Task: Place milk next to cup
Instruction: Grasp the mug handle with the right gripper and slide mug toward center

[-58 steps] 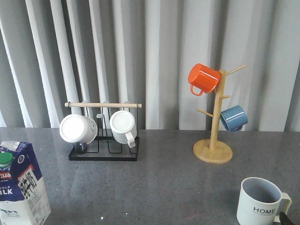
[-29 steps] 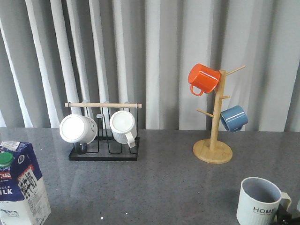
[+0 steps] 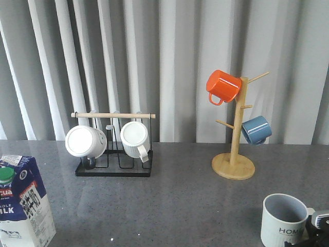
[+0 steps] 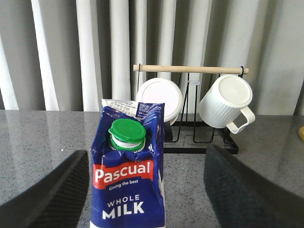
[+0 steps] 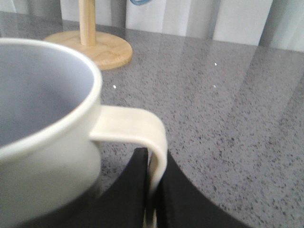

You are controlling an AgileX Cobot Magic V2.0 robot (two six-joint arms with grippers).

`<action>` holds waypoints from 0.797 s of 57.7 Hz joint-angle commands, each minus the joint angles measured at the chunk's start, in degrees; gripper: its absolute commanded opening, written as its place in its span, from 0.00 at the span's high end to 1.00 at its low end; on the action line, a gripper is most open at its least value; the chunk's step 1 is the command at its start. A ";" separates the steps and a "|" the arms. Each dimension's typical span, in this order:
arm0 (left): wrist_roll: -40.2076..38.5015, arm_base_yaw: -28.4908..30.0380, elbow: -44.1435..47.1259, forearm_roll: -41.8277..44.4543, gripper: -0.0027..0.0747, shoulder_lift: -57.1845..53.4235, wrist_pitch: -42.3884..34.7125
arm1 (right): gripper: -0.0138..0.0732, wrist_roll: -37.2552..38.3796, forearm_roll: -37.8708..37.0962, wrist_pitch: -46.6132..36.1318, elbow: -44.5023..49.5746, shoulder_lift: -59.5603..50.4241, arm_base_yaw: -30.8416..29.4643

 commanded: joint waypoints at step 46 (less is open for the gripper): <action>-0.41 -0.33 -2.13 -0.39 0.32 -0.29 -4.59 | 0.85 -13.18 43.28 -3.29 -11.78 -1.74 42.64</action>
